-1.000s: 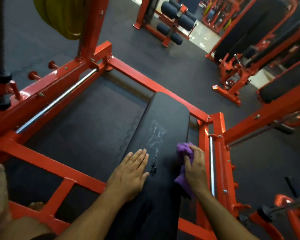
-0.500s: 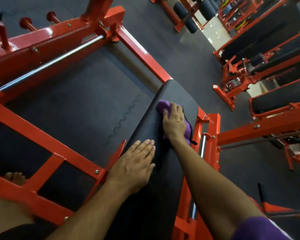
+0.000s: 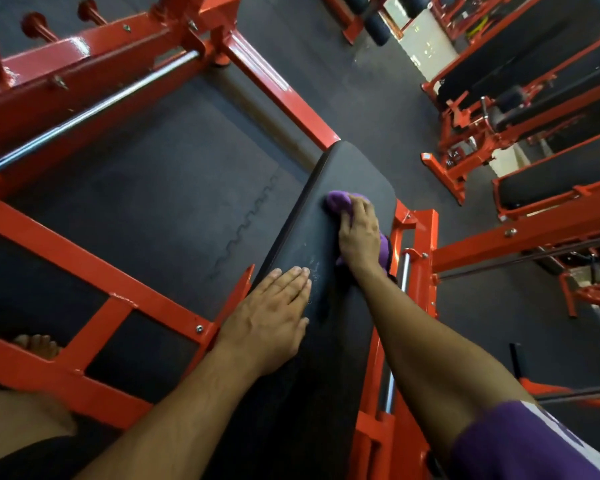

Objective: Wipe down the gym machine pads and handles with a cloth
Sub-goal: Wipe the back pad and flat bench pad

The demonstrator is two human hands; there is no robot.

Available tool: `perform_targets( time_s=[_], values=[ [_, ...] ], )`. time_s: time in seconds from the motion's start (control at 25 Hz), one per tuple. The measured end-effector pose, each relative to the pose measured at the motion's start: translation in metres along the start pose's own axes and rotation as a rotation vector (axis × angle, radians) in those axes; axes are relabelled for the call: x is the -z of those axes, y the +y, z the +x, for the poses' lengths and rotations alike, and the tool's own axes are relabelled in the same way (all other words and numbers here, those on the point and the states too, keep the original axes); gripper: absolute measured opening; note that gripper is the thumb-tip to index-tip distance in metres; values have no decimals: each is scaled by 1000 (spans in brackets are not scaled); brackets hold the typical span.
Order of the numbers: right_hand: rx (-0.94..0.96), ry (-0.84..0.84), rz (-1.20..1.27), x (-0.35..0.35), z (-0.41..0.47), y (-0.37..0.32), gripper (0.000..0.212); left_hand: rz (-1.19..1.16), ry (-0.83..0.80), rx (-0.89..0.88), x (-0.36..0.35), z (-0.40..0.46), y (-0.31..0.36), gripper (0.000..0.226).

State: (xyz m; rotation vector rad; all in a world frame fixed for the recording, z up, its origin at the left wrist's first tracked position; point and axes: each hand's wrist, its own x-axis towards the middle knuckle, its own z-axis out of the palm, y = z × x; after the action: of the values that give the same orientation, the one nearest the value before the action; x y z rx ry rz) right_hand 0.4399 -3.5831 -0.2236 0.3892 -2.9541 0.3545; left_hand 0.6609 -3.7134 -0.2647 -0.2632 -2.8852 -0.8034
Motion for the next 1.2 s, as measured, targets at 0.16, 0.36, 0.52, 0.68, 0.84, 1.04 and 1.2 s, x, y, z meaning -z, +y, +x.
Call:
perform_targets(
  time_s=[0.16,0.36,0.52,0.68,0.84,1.04,1.2],
  values=[
    [371,-246,-40,28,-45,10,55,-32,-73,-11,9,1,0,68],
    [545,-331,-159,78,-14,25,71,-72,-31,-35,11,-3,-4,73],
    [675,-347,-321,74,65,-28,61,-152,-33,-27,12,-4,-3,69],
    [777,-709,-742,22,105,-85,52,-141,-17,-12,6,-2,-4,69],
    [825,-786,-918,3,81,-119,46,-140,-27,-28,8,-4,0,68],
    [1099,-957,-598,22,9,-117,48,-135,-66,-62,16,-17,5,67],
    [983,-876,-796,33,73,-108,49,-71,-97,-115,14,-31,5,67]
  ],
)
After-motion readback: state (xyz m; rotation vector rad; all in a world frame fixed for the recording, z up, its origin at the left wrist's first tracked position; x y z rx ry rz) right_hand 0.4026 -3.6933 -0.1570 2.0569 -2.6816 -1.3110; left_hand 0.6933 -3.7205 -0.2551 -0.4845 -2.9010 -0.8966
